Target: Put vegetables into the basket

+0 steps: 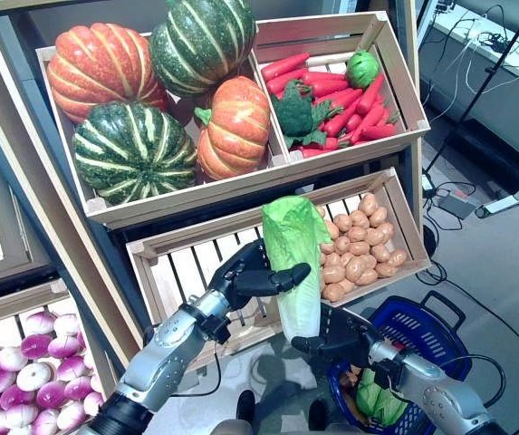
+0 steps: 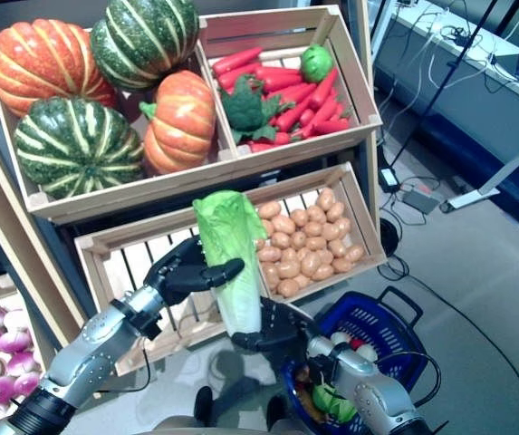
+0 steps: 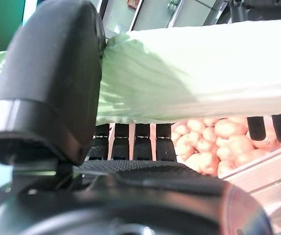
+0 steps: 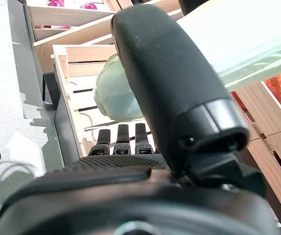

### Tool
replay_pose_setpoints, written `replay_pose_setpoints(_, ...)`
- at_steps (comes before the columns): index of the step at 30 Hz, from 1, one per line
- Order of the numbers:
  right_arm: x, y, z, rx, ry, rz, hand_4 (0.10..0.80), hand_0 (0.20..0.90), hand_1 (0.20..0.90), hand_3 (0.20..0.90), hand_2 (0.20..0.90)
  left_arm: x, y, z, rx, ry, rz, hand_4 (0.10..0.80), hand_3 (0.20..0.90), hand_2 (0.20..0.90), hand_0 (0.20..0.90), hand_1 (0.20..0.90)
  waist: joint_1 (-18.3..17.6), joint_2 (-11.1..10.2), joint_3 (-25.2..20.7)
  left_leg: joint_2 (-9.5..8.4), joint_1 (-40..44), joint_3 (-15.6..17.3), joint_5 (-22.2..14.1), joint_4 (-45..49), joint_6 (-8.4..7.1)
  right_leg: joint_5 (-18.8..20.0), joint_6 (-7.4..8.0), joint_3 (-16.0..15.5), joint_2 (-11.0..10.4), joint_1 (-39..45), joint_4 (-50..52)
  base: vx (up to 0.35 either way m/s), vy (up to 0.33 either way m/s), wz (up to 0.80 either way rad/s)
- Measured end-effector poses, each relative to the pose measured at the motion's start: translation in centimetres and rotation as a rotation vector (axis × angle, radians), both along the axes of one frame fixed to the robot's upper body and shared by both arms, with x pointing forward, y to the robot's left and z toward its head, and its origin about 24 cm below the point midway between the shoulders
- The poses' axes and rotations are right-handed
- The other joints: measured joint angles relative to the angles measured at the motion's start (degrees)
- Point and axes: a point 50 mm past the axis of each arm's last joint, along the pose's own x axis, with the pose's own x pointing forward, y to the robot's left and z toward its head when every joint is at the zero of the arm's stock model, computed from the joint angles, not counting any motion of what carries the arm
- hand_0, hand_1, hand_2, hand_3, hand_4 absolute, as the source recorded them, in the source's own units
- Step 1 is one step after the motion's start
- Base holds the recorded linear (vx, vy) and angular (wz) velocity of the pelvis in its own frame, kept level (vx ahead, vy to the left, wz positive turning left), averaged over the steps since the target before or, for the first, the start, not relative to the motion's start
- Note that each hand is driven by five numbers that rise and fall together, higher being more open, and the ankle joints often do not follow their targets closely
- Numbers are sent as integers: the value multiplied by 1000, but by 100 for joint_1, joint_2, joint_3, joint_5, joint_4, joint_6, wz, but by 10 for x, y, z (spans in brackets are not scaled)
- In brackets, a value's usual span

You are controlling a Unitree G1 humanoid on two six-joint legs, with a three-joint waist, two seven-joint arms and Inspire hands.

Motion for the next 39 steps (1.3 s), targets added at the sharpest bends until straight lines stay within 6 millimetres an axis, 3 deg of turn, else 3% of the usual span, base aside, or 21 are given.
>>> replay_pose_setpoints(11,-3,1,-1,-12,6,22,800,900,900,900,900,-2,-4,-4,-14,38,-27,400,300,300,300,300,-93,25,-48,6,2,21,-3,0,2,1,0,21,5,-9,0,0,0,0)
replay_pose_setpoints(12,-3,1,-1,-13,9,28,566,549,549,549,549,-3,-4,-4,-11,40,-32,400,300,300,300,300,-93,27,-51,5,2,23,-4,0,2,1,0,24,4,-10,0,0,0,0)
replay_pose_setpoints(13,-4,2,-2,-15,13,33,566,549,549,549,549,-3,-4,-5,-7,42,-39,400,300,300,300,300,-93,29,-55,5,2,27,-5,0,3,1,1,28,3,-11,0,0,0,0)
replay_pose_setpoints(14,-5,2,-2,-15,15,36,400,300,300,300,300,-3,-4,-5,-5,42,-41,400,300,300,300,300,-92,31,-58,4,2,29,-5,0,4,1,1,30,3,-12,0,0,0,0)
replay_pose_setpoints(32,-12,7,-1,-4,16,66,400,300,300,300,300,-2,-6,-2,-31,37,-55,400,300,300,300,300,-106,45,-172,6,6,63,-25,-1,-13,6,6,59,2,-22,0,0,0,0)
replay_pose_setpoints(33,-12,7,-1,-4,16,66,400,300,300,300,300,-2,-6,-2,-31,37,-56,452,378,378,378,378,-105,45,-172,6,5,64,-25,-1,-11,6,6,59,2,-22,0,0,0,0)
replay_pose_setpoints(34,-12,7,-1,-4,16,66,400,300,300,300,300,-2,-5,-2,-27,37,-59,569,554,554,554,554,-104,46,-172,5,5,64,-22,-1,-6,6,6,59,1,-22,-1,0,0,0)
replay_pose_setpoints(35,-12,7,-1,-4,16,66,400,300,300,300,300,-3,-6,-2,-28,35,-70,800,900,900,900,900,-103,46,-172,5,6,64,-18,-1,2,6,7,60,1,-22,-1,0,0,0)
replay_pose_setpoints(39,-11,3,-2,-22,19,46,400,300,300,300,300,-5,-8,-3,-33,36,-110,800,900,900,900,900,-99,48,-173,4,6,70,-13,-1,11,6,7,65,-1,-23,-3,0,0,0)
